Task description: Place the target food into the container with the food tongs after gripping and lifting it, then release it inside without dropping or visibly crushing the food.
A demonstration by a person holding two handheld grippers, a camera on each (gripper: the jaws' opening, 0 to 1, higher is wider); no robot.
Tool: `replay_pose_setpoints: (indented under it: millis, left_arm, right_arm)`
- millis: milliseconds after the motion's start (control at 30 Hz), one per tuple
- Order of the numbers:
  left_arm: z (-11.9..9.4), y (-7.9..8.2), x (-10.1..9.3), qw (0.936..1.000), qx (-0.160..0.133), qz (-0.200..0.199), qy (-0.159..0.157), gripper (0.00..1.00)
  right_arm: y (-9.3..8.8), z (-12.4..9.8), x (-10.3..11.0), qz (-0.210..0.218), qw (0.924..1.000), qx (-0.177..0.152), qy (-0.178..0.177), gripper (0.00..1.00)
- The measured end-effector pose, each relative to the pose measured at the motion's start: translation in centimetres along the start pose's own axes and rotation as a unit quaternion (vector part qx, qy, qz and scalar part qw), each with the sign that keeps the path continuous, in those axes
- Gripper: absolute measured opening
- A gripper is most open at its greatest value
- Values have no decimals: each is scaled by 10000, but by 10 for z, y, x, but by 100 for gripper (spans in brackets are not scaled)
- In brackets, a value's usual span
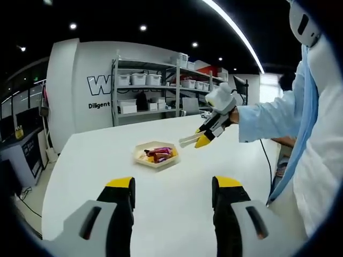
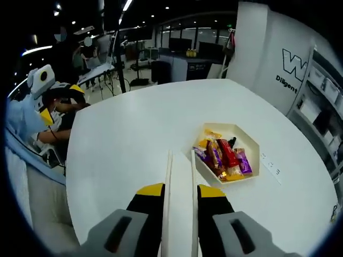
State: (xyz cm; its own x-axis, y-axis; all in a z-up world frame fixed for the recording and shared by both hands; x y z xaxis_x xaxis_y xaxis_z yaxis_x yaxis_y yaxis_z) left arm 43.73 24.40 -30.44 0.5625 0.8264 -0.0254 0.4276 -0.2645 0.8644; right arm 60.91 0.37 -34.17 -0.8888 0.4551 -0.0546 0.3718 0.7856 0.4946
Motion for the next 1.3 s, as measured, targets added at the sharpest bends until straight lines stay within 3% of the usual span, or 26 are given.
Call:
replay_pose_setpoints:
  millis: [367,767,1000,1200,1300]
  left_arm:
    - [8,-1,0,9997,29,47,-225,53]
    - [24,1,-10,9961,116,262,-840,52]
    - [38,-1,-15,9911,106,366,-1278,50]
    - [50,5,-26,9811,11,367,-1899,47]
    - [56,9,-29,9786,-13,460,-2007,44]
  right_arm:
    - [-8,-7,35,-149,9993,-124,328,15]
    - [-14,-16,60,-402,9975,-201,538,15]
    - [-17,-15,69,-477,9955,-279,774,15]
    - [-12,-22,82,-636,9913,-441,1060,16]
    - [-9,-23,84,-678,9904,-472,1105,16]
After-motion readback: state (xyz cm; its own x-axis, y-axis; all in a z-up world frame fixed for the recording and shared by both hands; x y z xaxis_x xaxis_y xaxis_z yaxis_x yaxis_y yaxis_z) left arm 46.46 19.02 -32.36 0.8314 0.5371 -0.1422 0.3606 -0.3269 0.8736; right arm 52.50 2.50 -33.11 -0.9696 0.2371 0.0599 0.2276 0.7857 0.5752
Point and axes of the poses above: the point that each gripper's makers call its tool centre point, and the gripper's own axes: z roughly forward along the fingers, x roughly to its left, y roughly out of its top, the point moved 6 cm from there along -z, roughly backward along the fingers, and after that the axes turned 15 degrees about x, right-handed, at the moved point
